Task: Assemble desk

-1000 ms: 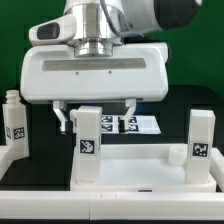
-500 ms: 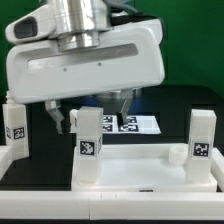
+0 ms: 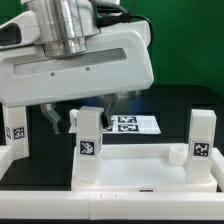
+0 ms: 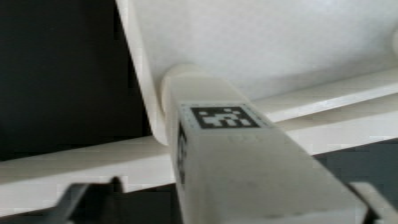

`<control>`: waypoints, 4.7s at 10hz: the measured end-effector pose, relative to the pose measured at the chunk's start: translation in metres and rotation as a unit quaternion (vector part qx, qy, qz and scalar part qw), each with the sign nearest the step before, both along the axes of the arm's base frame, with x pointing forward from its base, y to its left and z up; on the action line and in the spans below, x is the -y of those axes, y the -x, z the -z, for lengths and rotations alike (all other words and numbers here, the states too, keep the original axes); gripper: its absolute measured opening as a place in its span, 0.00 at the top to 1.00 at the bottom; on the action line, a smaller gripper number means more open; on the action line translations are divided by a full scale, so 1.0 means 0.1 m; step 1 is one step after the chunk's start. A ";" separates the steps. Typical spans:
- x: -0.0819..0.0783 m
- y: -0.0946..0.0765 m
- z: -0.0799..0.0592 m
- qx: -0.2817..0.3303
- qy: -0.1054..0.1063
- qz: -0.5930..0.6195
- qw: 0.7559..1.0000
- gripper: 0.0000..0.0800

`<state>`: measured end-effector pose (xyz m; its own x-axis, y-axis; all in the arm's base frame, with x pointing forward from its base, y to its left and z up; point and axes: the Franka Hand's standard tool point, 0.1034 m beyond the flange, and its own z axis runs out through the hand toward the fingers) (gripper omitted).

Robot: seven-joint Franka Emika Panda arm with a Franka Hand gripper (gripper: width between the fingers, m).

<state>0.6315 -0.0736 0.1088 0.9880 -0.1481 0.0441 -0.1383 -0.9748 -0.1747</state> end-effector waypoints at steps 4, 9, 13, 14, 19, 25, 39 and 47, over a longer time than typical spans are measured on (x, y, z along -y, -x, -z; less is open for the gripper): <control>-0.01 0.00 0.00 -0.021 -0.009 0.127 0.992 0.64; -0.14 -0.04 0.03 -0.102 -0.036 0.559 0.822 0.64; -0.21 -0.05 0.03 -0.098 -0.036 0.564 0.819 0.41; -0.21 -0.05 0.05 -0.076 -0.031 0.494 0.866 0.41; -0.18 -0.04 0.07 -0.034 -0.013 0.273 0.961 0.19; -0.26 -0.08 -0.05 0.005 0.027 -0.002 1.000 0.35; -0.27 -0.03 0.02 -0.006 0.020 0.362 0.932 0.38; -0.25 0.01 0.01 0.031 0.066 -0.049 0.996 0.19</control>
Offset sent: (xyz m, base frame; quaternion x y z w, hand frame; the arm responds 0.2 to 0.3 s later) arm 0.0000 0.0000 0.0000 0.0000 0.0000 0.1296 0.9916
